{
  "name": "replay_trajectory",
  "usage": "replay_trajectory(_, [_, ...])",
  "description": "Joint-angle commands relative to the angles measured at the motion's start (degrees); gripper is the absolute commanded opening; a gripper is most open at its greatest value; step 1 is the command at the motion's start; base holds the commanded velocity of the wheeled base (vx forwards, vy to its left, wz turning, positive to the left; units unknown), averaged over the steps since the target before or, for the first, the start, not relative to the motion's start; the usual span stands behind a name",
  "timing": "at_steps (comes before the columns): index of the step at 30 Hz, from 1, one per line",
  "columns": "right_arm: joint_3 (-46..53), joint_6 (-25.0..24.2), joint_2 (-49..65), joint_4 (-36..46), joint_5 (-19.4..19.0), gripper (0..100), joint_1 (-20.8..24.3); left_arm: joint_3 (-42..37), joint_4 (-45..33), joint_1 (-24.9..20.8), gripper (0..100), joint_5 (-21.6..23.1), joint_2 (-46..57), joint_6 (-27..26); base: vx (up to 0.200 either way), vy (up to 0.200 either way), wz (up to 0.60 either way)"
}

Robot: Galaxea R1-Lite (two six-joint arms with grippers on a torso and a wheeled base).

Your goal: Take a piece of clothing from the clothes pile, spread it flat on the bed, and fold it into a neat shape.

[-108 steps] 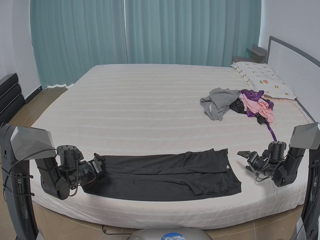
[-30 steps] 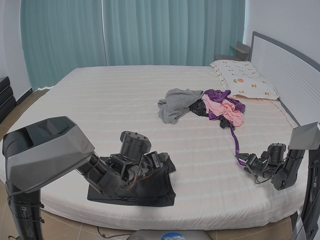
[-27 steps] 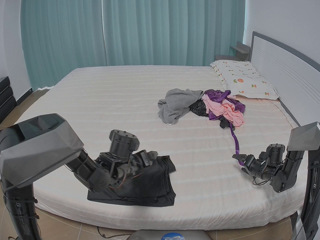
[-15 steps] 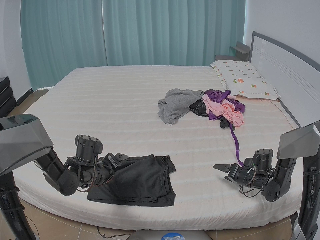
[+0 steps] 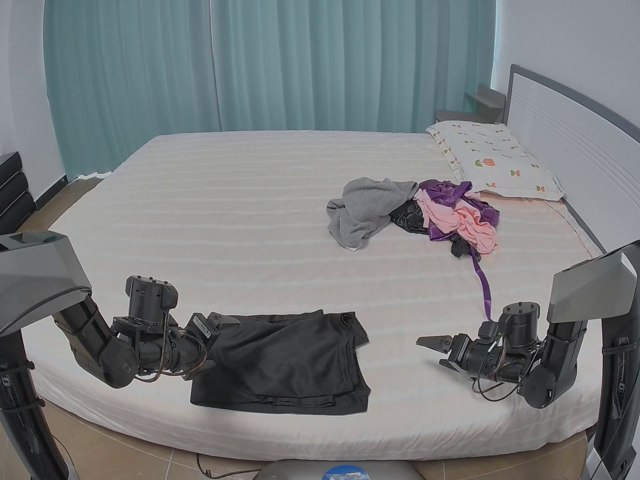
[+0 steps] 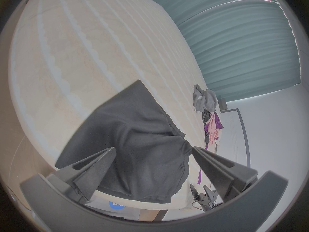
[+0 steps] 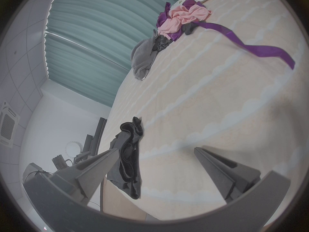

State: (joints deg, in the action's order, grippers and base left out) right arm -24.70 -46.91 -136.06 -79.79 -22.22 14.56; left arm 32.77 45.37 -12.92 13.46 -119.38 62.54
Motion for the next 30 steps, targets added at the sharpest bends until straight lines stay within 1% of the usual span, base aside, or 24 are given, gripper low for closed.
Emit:
replay_trajectory(1, [0.09, -0.2, -0.08, -0.02, 0.08, 100, 0.03, 0.1, 0.07, 0.18, 100, -0.01, -0.68, 0.04, 0.0, 0.2, 0.0])
replay_trajectory(3, [0.09, -0.29, -0.08, -0.11, 0.25, 100, 0.12, 0.1, 0.07, 0.18, 100, -0.01, -0.68, -0.05, 0.0, 0.2, 0.0])
replay_trajectory(5, [0.18, 0.06, 0.0, -1.69, 1.31, 100, 0.21, 0.1, 0.07, 0.18, 100, -0.01, -0.76, -0.05, 0.0, 0.2, 0.0])
replay_trajectory(11, [2.37, 0.24, -0.26, -6.7, 1.39, 100, 0.65, 0.37, 0.07, 0.09, 100, -0.01, -0.94, -0.05, 0.0, 0.2, 0.0])
replay_trajectory(16, [3.25, 0.5, 0.27, -7.05, 1.48, 100, 1.7, 0.37, 0.07, 0.0, 100, -0.1, -1.03, -0.14, 0.0, 0.2, 0.0])
replay_trajectory(20, [5.1, 3.84, 0.44, -7.31, 1.48, 100, 2.32, 0.45, 0.07, 0.0, 100, -0.1, -1.03, -0.14, 0.0, 0.2, 0.0])
replay_trajectory(21, [5.1, 3.84, 0.44, -7.31, 1.48, 100, 2.32, 0.45, 0.07, 0.0, 100, -0.1, -1.03, -0.14, 0.0, 0.0, 0.0])
replay_trajectory(24, [8.09, 7.71, -0.17, -9.77, 1.48, 100, 2.06, 0.19, 0.07, -0.17, 100, -0.19, -1.29, -0.49, 0.0, 0.0, 0.0])
replay_trajectory(25, [8.09, 7.71, -0.17, -9.77, 1.48, 100, 2.06, 0.19, 0.07, -0.17, 100, -0.19, -1.29, -0.49, 0.0, 0.0, 0.0])
replay_trajectory(26, [8.79, 11.14, -0.08, -9.95, 1.48, 100, 1.35, 0.1, 0.07, -0.35, 100, -0.27, -1.38, -0.57, 0.0, 0.0, 0.0])
replay_trajectory(30, [10.11, 14.65, 0.36, -9.95, 1.48, 100, -0.49, 0.1, 0.07, -0.35, 100, -0.27, -1.38, -0.57, 0.0, 0.0, 0.0])
